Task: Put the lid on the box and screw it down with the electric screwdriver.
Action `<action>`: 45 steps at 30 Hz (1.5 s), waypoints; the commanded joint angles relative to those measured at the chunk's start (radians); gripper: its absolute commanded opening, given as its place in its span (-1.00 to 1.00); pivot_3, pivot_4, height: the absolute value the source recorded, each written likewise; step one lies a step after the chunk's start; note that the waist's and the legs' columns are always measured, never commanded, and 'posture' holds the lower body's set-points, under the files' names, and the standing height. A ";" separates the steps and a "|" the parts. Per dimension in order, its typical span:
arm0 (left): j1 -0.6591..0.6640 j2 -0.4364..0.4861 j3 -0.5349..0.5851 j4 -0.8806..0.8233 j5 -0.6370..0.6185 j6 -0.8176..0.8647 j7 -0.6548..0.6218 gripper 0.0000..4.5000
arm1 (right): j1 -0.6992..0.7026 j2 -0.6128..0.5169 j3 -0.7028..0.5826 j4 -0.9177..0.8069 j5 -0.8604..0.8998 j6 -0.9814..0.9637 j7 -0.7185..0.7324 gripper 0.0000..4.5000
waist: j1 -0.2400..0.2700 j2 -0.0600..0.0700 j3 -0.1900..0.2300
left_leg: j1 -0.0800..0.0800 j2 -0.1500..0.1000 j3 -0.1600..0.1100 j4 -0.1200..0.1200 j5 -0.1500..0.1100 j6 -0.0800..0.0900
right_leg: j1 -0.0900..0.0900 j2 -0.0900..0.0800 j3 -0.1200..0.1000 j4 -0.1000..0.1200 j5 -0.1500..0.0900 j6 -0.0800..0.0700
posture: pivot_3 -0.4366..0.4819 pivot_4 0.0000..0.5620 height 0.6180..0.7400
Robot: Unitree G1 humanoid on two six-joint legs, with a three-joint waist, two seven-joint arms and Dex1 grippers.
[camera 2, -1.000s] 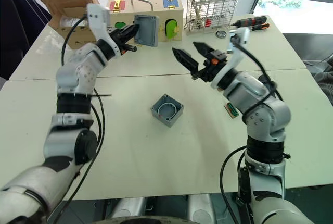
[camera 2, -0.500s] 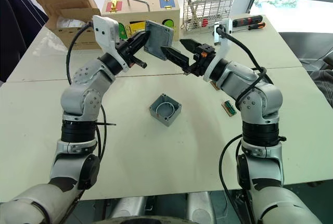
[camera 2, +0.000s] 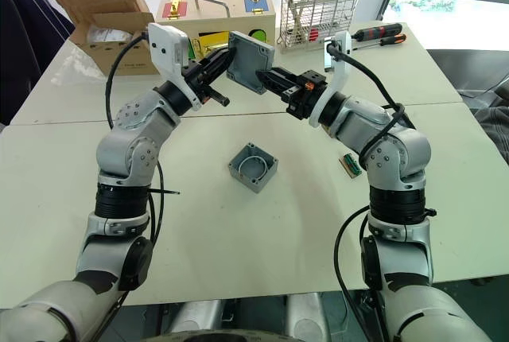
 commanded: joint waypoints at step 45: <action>0.123 0.234 -0.018 -0.053 -0.358 0.423 -0.235 -0.99 | 0.486 -0.255 0.401 0.145 -1.615 -1.482 -0.450 -0.94 | 0.002 -0.001 0.000 | 0.002 0.000 0.000 -0.001 0.000 -0.001 | 0.003 0.003 0.002 -0.002 0.000 0.000 | -0.05 -0.47 0.90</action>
